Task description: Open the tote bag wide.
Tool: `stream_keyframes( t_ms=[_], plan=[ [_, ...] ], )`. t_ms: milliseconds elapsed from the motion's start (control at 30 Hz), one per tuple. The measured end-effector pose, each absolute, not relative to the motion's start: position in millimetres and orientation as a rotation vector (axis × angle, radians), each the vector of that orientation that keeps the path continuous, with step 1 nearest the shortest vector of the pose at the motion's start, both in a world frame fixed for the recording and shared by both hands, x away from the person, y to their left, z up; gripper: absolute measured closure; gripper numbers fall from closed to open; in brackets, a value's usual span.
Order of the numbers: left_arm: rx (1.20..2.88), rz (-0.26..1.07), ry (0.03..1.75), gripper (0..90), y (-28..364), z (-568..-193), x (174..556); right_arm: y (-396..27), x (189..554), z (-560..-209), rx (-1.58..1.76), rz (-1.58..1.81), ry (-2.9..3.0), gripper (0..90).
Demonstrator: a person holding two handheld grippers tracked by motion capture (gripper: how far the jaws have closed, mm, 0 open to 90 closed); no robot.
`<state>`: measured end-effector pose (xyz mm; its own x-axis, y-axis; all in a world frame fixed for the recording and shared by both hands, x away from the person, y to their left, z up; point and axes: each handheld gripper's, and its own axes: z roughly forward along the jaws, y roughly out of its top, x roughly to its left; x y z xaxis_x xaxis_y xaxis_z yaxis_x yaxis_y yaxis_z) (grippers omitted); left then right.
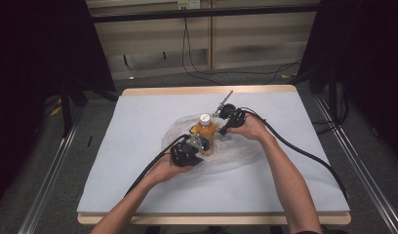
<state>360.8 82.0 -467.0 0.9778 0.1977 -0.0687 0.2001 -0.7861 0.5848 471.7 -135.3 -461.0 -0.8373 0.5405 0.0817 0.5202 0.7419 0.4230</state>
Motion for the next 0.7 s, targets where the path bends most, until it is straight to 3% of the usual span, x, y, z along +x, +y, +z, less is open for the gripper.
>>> stream_keyframes(
  t_ms=[700],
  plan=[
    [2.486,-0.058,0.223,90.0,127.3,-467.5,338.7,-134.2,500.5,-466.4,1.126,0.709,2.655,90.0]
  ],
)
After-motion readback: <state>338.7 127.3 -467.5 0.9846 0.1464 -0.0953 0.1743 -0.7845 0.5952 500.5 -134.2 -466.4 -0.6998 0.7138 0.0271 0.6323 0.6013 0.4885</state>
